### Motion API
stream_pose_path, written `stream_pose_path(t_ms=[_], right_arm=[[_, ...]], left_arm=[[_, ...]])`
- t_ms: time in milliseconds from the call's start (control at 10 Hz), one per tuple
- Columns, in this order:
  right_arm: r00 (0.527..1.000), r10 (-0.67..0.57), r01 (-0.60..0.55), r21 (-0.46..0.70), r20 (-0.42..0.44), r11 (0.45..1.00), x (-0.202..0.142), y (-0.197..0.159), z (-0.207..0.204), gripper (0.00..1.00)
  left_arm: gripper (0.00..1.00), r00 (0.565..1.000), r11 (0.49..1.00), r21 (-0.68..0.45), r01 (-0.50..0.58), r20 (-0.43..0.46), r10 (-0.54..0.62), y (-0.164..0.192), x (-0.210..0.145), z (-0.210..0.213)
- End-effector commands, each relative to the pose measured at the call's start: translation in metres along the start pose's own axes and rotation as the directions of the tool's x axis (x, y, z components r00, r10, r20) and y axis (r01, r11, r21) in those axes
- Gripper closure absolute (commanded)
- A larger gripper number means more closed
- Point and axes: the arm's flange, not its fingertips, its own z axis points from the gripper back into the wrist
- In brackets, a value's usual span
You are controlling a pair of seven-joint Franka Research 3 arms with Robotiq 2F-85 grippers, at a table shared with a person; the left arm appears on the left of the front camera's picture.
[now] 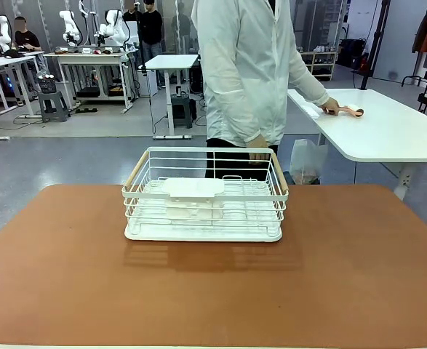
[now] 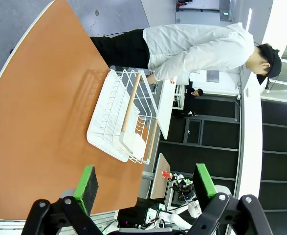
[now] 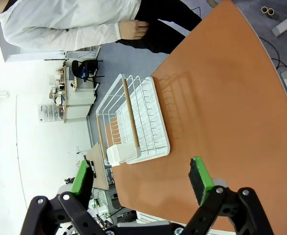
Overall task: Clean the table.
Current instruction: Pick up the Lint Roller when the human hands it over.
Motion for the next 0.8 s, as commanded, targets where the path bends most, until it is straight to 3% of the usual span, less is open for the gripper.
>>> stream_pose_path(t_ms=[0,700], right_arm=[[1.0,0.01,-0.01,0.018,0.004,1.0,-0.002,0.0003,-0.0006,0.0],[1.0,0.01,-0.01,0.018,0.004,1.0,-0.002,0.0003,-0.0006,0.0]], left_arm=[[0.0,1.0,1.0,-0.024,0.014,0.0,-0.014,-0.001,0.0012,0.0026],[0.0,1.0,1.0,-0.024,0.014,0.0,-0.014,-0.001,0.0012,0.0026]])
